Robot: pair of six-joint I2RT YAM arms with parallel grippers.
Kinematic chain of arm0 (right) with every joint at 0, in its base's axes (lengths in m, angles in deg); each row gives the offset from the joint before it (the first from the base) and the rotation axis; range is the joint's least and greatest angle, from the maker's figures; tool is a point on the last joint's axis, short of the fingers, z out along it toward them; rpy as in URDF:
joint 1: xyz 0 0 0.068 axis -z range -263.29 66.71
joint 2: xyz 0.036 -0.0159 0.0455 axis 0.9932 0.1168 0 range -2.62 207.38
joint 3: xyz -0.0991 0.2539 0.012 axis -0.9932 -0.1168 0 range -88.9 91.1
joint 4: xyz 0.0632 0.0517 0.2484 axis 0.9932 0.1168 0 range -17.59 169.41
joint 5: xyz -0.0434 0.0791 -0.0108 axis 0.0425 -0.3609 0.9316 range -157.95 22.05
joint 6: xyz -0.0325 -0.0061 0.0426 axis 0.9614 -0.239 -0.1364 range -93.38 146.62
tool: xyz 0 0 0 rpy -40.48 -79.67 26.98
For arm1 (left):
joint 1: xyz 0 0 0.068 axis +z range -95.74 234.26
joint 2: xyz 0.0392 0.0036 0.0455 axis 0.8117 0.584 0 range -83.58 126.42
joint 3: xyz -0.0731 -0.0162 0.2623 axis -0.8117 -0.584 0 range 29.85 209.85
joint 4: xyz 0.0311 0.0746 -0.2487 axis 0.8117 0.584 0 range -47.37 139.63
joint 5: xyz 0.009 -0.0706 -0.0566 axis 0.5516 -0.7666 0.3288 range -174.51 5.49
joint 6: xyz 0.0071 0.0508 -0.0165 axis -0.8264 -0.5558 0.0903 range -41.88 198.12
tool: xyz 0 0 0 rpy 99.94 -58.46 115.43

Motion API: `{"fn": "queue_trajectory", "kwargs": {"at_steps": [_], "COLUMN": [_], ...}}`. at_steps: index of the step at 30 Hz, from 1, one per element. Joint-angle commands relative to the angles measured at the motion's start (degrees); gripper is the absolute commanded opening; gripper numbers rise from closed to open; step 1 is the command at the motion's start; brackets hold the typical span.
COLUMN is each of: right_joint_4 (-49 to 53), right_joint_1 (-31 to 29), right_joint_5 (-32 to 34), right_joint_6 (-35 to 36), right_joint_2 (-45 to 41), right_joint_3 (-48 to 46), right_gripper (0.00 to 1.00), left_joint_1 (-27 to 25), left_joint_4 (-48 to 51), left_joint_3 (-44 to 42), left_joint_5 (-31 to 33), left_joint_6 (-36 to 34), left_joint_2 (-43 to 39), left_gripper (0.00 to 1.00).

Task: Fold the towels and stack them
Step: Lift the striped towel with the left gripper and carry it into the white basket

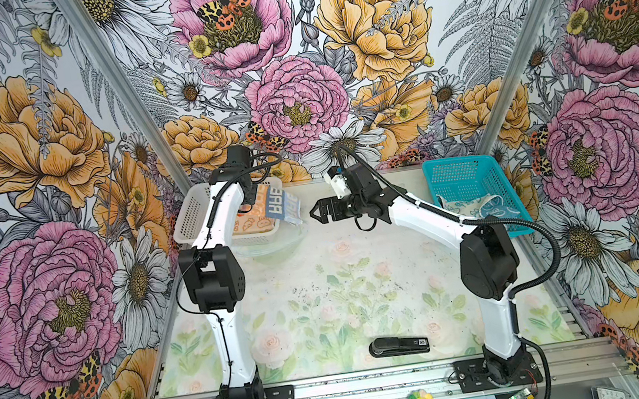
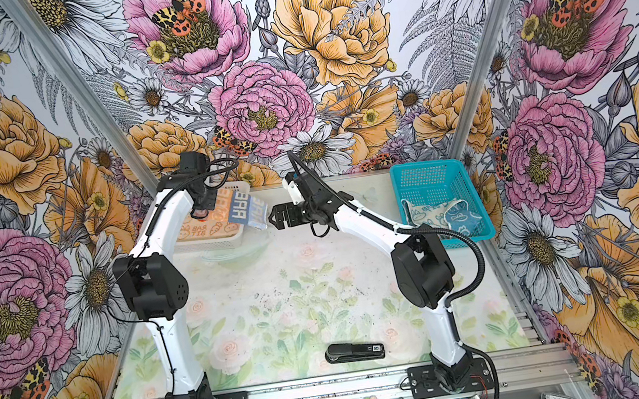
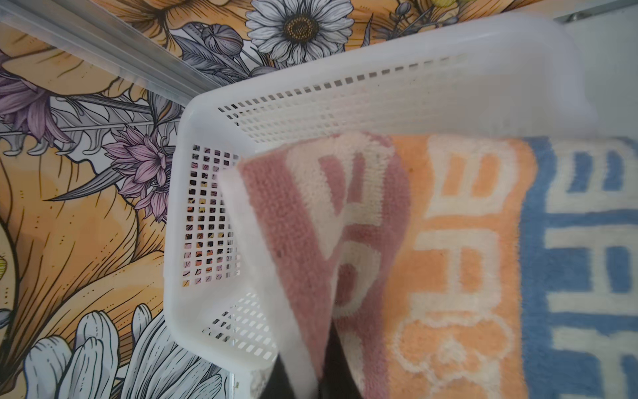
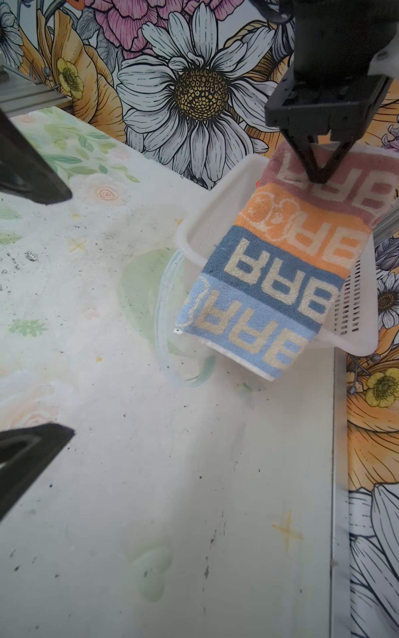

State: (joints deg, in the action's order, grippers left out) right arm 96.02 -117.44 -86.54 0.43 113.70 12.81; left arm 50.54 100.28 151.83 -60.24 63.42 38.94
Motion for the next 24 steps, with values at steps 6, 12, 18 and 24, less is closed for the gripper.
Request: {"fn": "queue_trajectory", "kwargs": {"at_steps": [6,12,18,24], "right_joint_4": [3.37,3.54,3.63,3.86], "right_joint_1": [-1.06,-1.28,-1.37,-1.32], "right_joint_5": [0.69,-0.89,-1.01,-1.02], "right_joint_6": [1.25,0.40,0.35,0.32], "right_joint_2": [4.27,6.91,7.36,7.17], "right_joint_3": [6.75,9.56,9.49,8.71], "right_gripper": [0.99,0.99,0.99,0.99], "left_joint_1": [3.66,5.97,7.10,7.54], "left_joint_4": [-2.28,-2.88,-2.80,-2.81], "left_joint_3": [1.49,3.24,6.23,8.44], "left_joint_5": [0.86,-3.15,-4.40,-3.35], "left_joint_6": [0.08,0.84,-1.35,-2.62], "left_joint_2": [2.46,5.36,9.36,12.08], "left_gripper": [0.00,0.00,0.00,0.00]}}
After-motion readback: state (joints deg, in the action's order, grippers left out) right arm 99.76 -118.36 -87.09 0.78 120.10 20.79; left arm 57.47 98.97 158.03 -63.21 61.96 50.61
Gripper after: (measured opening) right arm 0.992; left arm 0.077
